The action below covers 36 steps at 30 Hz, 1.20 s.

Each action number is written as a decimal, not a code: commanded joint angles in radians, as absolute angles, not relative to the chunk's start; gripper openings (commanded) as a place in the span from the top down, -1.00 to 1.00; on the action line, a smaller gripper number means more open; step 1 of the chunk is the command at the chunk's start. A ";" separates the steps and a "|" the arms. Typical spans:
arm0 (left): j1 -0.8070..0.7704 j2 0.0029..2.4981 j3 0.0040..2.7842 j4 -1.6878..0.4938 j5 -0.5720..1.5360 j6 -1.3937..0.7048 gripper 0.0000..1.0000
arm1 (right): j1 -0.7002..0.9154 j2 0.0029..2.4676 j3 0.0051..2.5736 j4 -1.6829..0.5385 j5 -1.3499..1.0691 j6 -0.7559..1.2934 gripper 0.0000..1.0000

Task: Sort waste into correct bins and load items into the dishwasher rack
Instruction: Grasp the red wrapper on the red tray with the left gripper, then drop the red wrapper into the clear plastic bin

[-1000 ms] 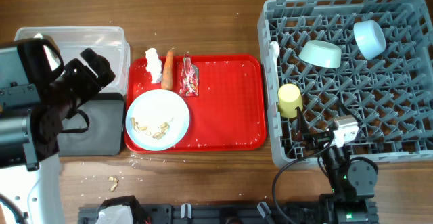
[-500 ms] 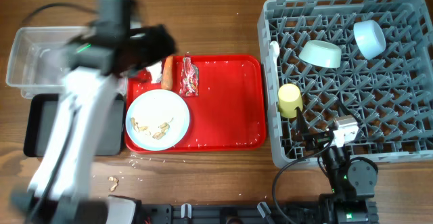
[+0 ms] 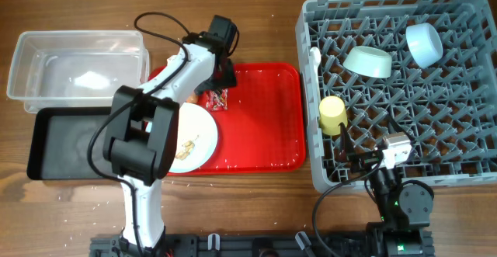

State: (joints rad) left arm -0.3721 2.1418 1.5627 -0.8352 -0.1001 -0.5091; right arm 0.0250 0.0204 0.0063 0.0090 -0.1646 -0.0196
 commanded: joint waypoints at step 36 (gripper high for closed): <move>0.287 1.845 1.607 -0.888 -0.049 -0.733 -0.27 | 0.019 0.011 0.005 0.015 -0.184 0.000 -0.99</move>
State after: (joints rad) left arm 0.2867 1.8458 1.6051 -0.8703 -0.0879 -0.7212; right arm 0.0250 0.0200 0.0063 0.0090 -0.1646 -0.0196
